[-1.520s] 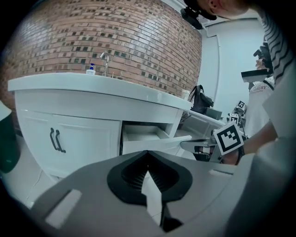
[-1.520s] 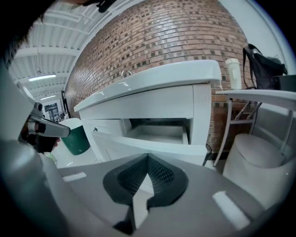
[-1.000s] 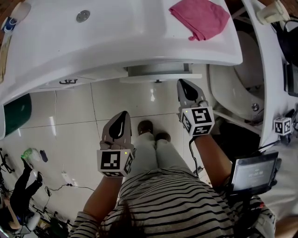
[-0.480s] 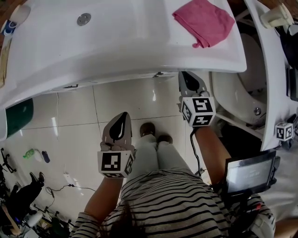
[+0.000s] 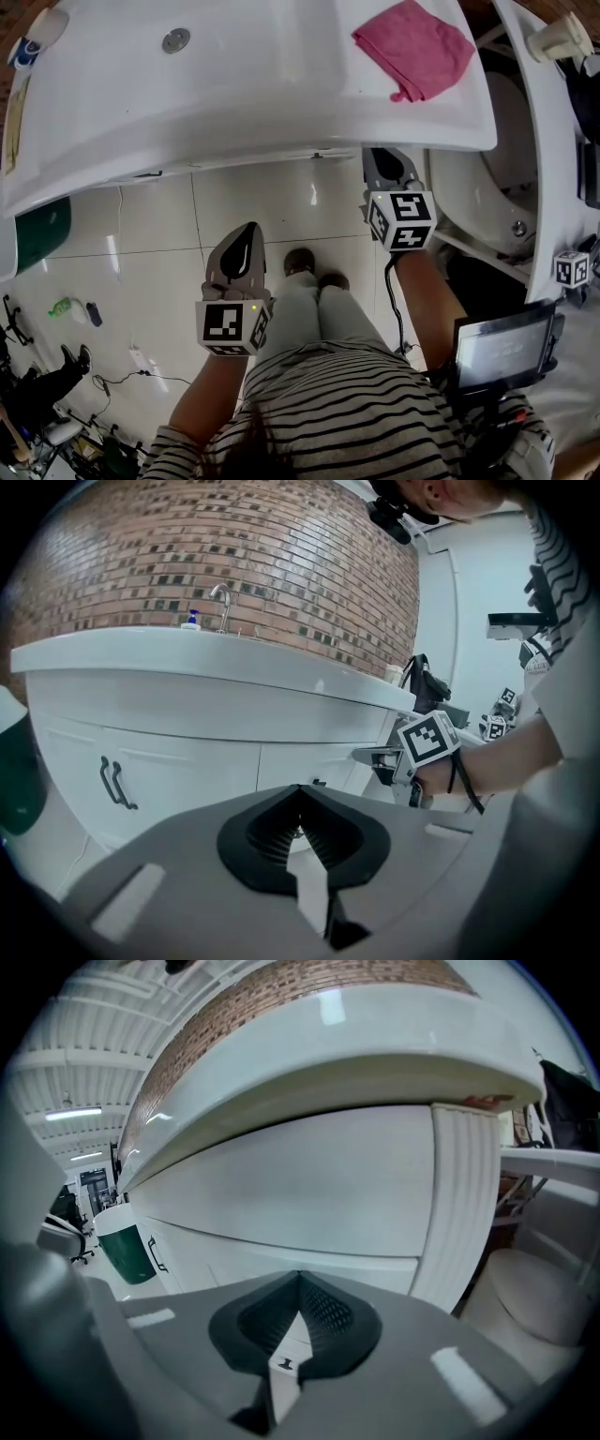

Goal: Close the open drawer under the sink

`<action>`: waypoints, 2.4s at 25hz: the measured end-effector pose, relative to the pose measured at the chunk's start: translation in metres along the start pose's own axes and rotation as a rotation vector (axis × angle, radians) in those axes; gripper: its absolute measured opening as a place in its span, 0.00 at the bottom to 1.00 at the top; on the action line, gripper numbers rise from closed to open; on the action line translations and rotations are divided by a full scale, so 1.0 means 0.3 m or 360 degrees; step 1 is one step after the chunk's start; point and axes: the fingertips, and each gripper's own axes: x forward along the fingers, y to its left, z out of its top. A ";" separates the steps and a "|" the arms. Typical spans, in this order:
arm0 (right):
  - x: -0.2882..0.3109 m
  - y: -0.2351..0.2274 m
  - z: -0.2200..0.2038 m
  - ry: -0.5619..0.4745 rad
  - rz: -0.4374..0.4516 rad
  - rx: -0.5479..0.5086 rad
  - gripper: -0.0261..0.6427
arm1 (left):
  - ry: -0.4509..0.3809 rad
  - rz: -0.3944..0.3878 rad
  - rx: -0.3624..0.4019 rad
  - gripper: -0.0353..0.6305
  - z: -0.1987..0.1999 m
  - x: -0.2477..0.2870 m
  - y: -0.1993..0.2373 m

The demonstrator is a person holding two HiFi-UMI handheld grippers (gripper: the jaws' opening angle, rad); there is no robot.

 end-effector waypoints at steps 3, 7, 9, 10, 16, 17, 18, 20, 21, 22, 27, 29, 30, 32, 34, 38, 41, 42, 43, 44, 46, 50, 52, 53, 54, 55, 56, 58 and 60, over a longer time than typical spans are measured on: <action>-0.040 -0.003 0.000 0.0043 -0.0033 0.0025 0.04 | -0.0013 -0.0005 0.0009 0.07 0.026 -0.012 -0.020; -0.173 0.029 0.051 0.0062 -0.0023 0.0069 0.04 | -0.0039 -0.0006 0.0017 0.07 0.101 -0.067 -0.051; -0.272 0.058 0.115 0.0055 0.0002 0.0091 0.04 | -0.0056 -0.0004 0.0026 0.07 0.157 -0.120 -0.071; -0.326 0.074 0.159 0.0041 0.0018 0.0100 0.04 | -0.0073 -0.0002 0.0031 0.07 0.195 -0.151 -0.084; -0.701 0.167 0.429 -0.0154 0.0164 0.0054 0.04 | -0.0151 0.0053 0.0084 0.07 0.390 -0.375 -0.244; -0.760 0.185 0.475 -0.0202 0.0189 0.0023 0.04 | -0.0183 0.0055 0.0090 0.07 0.422 -0.413 -0.278; -0.818 0.201 0.521 -0.0250 0.0210 -0.0011 0.04 | -0.0222 0.0053 0.0094 0.07 0.458 -0.453 -0.314; -0.935 0.230 0.595 -0.0334 0.0242 -0.0057 0.04 | -0.0301 0.0056 0.0098 0.07 0.532 -0.538 -0.385; -0.988 0.242 0.619 -0.0368 0.0256 -0.0066 0.04 | -0.0338 0.0068 0.0099 0.07 0.561 -0.579 -0.414; -1.036 0.249 0.633 -0.0392 0.0266 -0.0066 0.04 | -0.0372 0.0085 0.0103 0.07 0.579 -0.616 -0.437; -1.203 0.279 0.597 -0.0400 0.0289 -0.0025 0.04 | -0.0439 0.0144 0.0106 0.07 0.571 -0.790 -0.503; -1.249 0.301 0.573 -0.0402 0.0282 -0.0019 0.04 | -0.0434 0.0164 0.0105 0.07 0.543 -0.851 -0.505; -1.268 0.311 0.556 -0.0401 0.0278 -0.0011 0.04 | -0.0434 0.0169 0.0104 0.07 0.528 -0.877 -0.504; -1.303 0.339 0.521 -0.0398 0.0273 -0.0003 0.04 | -0.0442 0.0169 0.0112 0.07 0.498 -0.925 -0.504; -1.343 0.381 0.502 -0.0408 0.0260 -0.0017 0.04 | -0.0458 0.0157 0.0124 0.07 0.473 -0.976 -0.498; -1.439 0.510 0.475 -0.0428 0.0236 -0.0044 0.04 | -0.0492 0.0116 0.0128 0.07 0.427 -1.113 -0.464; -1.517 0.646 0.442 -0.0438 0.0235 -0.0048 0.04 | -0.0512 0.0114 0.0134 0.07 0.380 -1.251 -0.411; -1.549 0.701 0.428 -0.0448 0.0232 -0.0033 0.04 | -0.0516 0.0110 0.0138 0.07 0.357 -1.307 -0.389; -1.584 0.757 0.410 -0.0458 0.0225 -0.0008 0.04 | -0.0517 0.0102 0.0142 0.07 0.329 -1.366 -0.367; -1.619 0.812 0.390 -0.0467 0.0214 0.0023 0.04 | -0.0514 0.0092 0.0147 0.07 0.298 -1.425 -0.346; -1.685 0.908 0.351 -0.0475 0.0184 0.0080 0.04 | -0.0508 0.0068 0.0156 0.07 0.241 -1.531 -0.313; -1.805 1.039 0.286 -0.0455 0.0137 0.0101 0.04 | -0.0523 0.0020 0.0181 0.07 0.171 -1.681 -0.285; -1.854 1.079 0.270 -0.0452 0.0117 0.0080 0.04 | -0.0541 0.0005 0.0184 0.07 0.149 -1.736 -0.284; -1.876 1.095 0.268 -0.0458 0.0107 0.0070 0.04 | -0.0549 -0.0002 0.0181 0.07 0.138 -1.758 -0.285; -1.896 1.110 0.268 -0.0469 0.0101 0.0062 0.04 | -0.0554 -0.0009 0.0178 0.07 0.127 -1.776 -0.287; -1.913 1.124 0.269 -0.0482 0.0098 0.0053 0.04 | -0.0557 -0.0013 0.0176 0.07 0.116 -1.792 -0.290; -1.929 1.140 0.270 -0.0496 0.0100 0.0041 0.04 | -0.0559 -0.0015 0.0174 0.07 0.107 -1.806 -0.293; -1.958 1.168 0.271 -0.0520 0.0115 0.0016 0.04 | -0.0564 -0.0009 0.0169 0.07 0.091 -1.832 -0.299; -1.980 1.186 0.268 -0.0533 0.0134 0.0003 0.04 | -0.0569 0.0005 0.0166 0.07 0.081 -1.853 -0.308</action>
